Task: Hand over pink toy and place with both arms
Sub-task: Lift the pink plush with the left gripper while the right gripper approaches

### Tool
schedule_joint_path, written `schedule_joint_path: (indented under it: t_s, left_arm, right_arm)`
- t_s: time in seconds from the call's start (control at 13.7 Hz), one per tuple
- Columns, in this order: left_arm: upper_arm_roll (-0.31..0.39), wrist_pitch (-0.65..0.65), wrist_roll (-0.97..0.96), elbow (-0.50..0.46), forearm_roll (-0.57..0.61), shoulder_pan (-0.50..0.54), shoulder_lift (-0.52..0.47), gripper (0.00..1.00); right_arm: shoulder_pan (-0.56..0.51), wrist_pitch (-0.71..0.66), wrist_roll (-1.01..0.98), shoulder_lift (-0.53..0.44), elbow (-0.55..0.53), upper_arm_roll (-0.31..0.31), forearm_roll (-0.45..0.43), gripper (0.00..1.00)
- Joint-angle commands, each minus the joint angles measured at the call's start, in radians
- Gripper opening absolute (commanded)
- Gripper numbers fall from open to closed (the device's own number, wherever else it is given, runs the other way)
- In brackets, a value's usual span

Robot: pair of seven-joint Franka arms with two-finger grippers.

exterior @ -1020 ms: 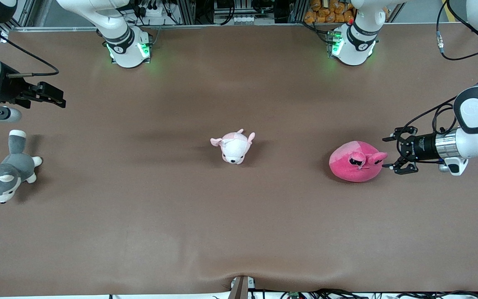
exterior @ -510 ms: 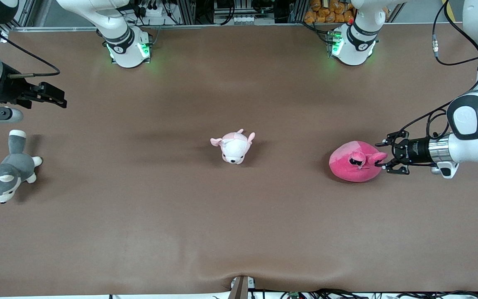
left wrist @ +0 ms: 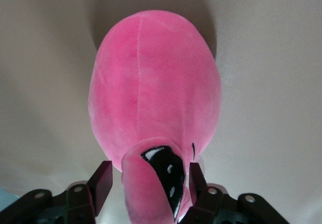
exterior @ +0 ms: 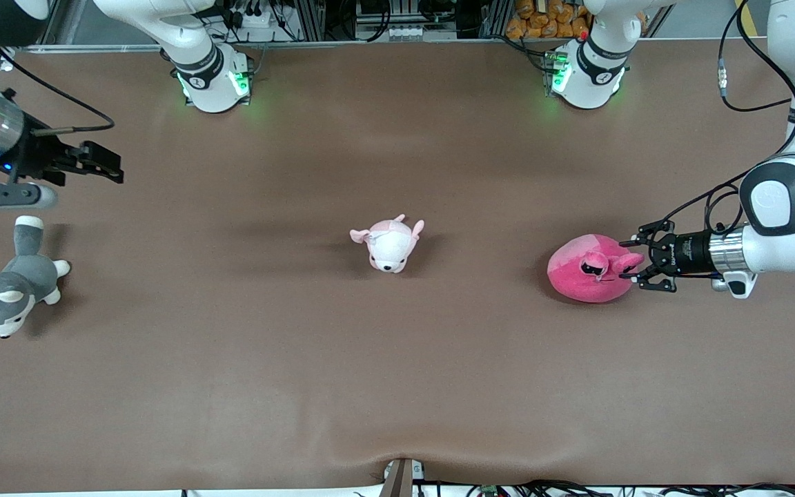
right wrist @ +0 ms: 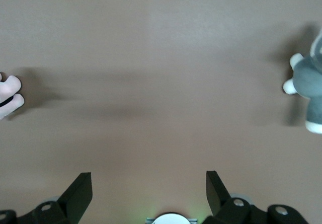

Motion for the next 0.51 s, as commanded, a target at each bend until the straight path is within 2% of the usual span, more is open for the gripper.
schedule_joint_path:
  t_s: [0.0, 0.15, 0.22, 0.36, 0.44]
  left_arm:
    - [-0.002, 0.006, -0.018, 0.007, -0.019, -0.004, 0.002, 0.61]
    - [-0.004, 0.006, -0.018, 0.007, -0.019, -0.002, 0.002, 0.52]
    - [-0.002, 0.004, -0.018, 0.007, -0.019, -0.002, 0.002, 0.44]
    - [-0.002, -0.002, -0.020, 0.007, -0.019, -0.001, 0.001, 0.25]
    - [-0.002, -0.002, -0.020, 0.008, -0.019, -0.004, 0.001, 0.10]
  right_arm:
    - [0.063, -0.007, 0.017, 0.112, 0.108, -0.006, 0.003, 1.00]
    - [0.079, 0.013, 0.033, 0.173, 0.151, -0.006, 0.038, 1.00]
    - [0.087, 0.030, 0.058, 0.189, 0.153, -0.007, 0.052, 1.00]
    - [0.122, 0.065, 0.102, 0.226, 0.153, -0.006, 0.057, 1.00]
    - [0.148, 0.085, 0.133, 0.252, 0.153, -0.007, 0.057, 1.00]
